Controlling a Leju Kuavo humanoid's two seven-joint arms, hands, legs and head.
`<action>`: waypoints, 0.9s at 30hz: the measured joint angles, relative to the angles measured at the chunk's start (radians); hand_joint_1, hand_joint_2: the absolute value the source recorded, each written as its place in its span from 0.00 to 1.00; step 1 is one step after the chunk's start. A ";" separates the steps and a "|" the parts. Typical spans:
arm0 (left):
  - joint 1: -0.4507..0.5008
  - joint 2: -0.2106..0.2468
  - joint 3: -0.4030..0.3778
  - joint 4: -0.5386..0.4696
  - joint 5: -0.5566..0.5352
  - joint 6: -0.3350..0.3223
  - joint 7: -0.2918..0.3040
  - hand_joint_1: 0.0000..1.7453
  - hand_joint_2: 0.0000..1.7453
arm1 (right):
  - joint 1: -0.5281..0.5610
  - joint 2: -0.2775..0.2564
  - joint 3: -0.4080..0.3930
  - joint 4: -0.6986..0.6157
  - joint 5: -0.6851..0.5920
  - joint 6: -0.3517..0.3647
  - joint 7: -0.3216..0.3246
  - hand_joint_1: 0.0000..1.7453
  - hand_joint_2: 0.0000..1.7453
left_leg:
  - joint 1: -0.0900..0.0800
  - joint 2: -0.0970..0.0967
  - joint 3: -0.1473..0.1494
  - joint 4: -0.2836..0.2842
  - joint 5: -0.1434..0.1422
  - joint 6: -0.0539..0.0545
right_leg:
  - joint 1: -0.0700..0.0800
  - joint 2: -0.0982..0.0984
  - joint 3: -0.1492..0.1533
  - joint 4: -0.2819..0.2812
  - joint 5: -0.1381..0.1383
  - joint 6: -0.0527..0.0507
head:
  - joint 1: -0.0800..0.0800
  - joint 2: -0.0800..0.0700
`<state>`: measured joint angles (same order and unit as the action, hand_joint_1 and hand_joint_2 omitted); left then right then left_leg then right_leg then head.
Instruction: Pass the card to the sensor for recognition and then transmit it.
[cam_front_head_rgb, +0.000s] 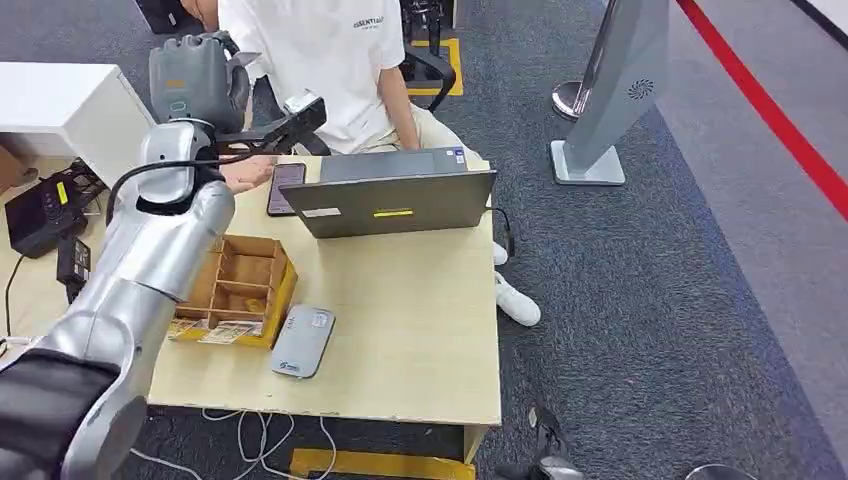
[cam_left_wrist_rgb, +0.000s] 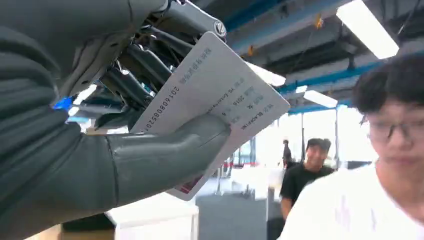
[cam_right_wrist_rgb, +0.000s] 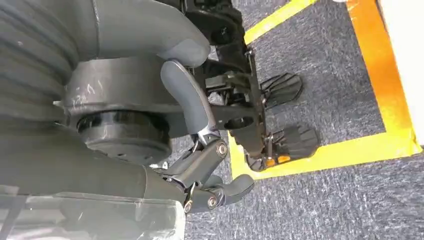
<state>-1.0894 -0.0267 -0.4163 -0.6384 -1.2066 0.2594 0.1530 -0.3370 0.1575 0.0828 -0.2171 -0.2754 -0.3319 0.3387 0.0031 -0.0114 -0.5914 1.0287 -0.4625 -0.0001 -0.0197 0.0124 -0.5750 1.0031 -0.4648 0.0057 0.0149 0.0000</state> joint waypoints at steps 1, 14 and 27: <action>-0.007 -0.001 0.010 0.020 0.005 -0.005 -0.002 1.00 1.00 | -0.001 0.003 0.000 0.000 0.000 0.000 0.000 0.00 1.00 | 0.000 0.000 0.000 0.000 0.000 0.000 | 0.000 0.000 0.000 0.000 0.000 0.000 | 0.000 0.000; -0.018 -0.015 0.032 0.125 0.007 -0.011 -0.021 0.00 1.00 | -0.001 0.026 0.000 0.002 -0.003 0.000 0.015 0.00 1.00 | 0.000 0.000 -0.001 0.000 0.000 0.000 | 0.000 0.000 0.000 0.000 0.000 0.000 | 0.000 0.000; 0.104 0.015 0.042 0.052 0.014 0.088 -0.177 0.00 1.00 | 0.006 0.025 -0.008 0.002 -0.029 0.000 0.000 0.00 1.00 | -0.001 0.000 -0.001 -0.001 0.000 0.000 | 0.000 0.000 0.000 0.000 0.000 0.000 | 0.002 0.000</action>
<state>-0.9849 -0.0114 -0.3746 -0.5865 -1.1929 0.3471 -0.0235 -0.3307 0.1827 0.0744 -0.2155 -0.3048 -0.3319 0.3388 0.0026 -0.0112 -0.5923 1.0281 -0.4628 -0.0001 -0.0201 0.0127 -0.5750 1.0029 -0.4649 0.0058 0.0168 0.0000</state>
